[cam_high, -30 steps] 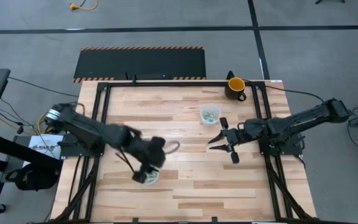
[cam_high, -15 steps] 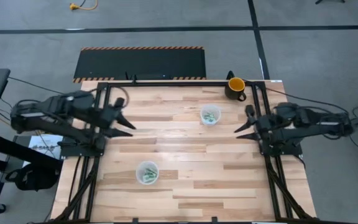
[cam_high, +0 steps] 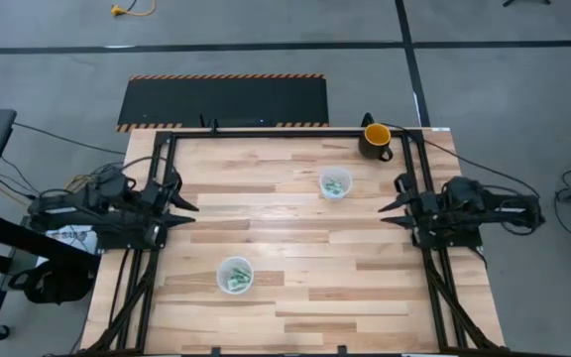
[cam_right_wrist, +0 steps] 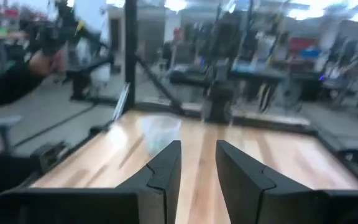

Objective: Pick and place Stevia / Truvia into bins
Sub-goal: Return to Home Position

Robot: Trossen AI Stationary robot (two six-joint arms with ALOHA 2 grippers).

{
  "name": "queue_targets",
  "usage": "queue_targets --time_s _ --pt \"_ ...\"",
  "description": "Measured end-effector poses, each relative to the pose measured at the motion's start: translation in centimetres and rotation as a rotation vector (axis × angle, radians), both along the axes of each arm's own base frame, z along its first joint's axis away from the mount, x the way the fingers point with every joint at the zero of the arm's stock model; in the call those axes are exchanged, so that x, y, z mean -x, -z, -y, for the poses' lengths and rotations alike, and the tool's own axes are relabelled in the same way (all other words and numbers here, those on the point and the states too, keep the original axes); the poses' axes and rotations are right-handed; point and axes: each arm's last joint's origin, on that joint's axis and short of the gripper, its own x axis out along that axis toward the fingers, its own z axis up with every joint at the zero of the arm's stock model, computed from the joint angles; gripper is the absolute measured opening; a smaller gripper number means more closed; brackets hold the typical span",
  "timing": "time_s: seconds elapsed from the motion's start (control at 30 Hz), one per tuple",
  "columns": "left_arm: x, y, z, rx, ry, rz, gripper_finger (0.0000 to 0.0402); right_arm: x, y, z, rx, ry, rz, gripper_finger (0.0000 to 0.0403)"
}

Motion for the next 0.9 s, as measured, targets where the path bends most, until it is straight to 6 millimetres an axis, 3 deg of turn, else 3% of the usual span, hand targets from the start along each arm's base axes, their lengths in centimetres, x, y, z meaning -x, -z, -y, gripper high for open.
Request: queue_targets --time_s 0.17,0.27,0.57,0.8,0.9 --pt "0.5 3.3 0.0 0.026 -0.017 0.065 0.0114 -1.6 2.1 0.2 -0.019 0.063 0.023 0.0093" --pt "0.0 5.0 0.0 0.034 -0.017 0.007 0.0114 -1.8 2.8 0.2 -0.042 0.064 0.049 0.0093" --pt "-1.1 6.8 0.1 0.039 0.039 0.076 0.0114 -2.2 5.4 0.1 -0.104 0.017 -0.008 0.0093" --pt "-2.1 9.7 0.1 0.065 0.048 0.083 0.0114 -2.3 5.5 0.0 -0.107 0.0 -0.005 0.0093" --pt "-2.3 9.9 0.1 0.084 0.051 0.092 0.0114 -2.3 5.5 0.0 -0.106 0.0 -0.008 0.0093"
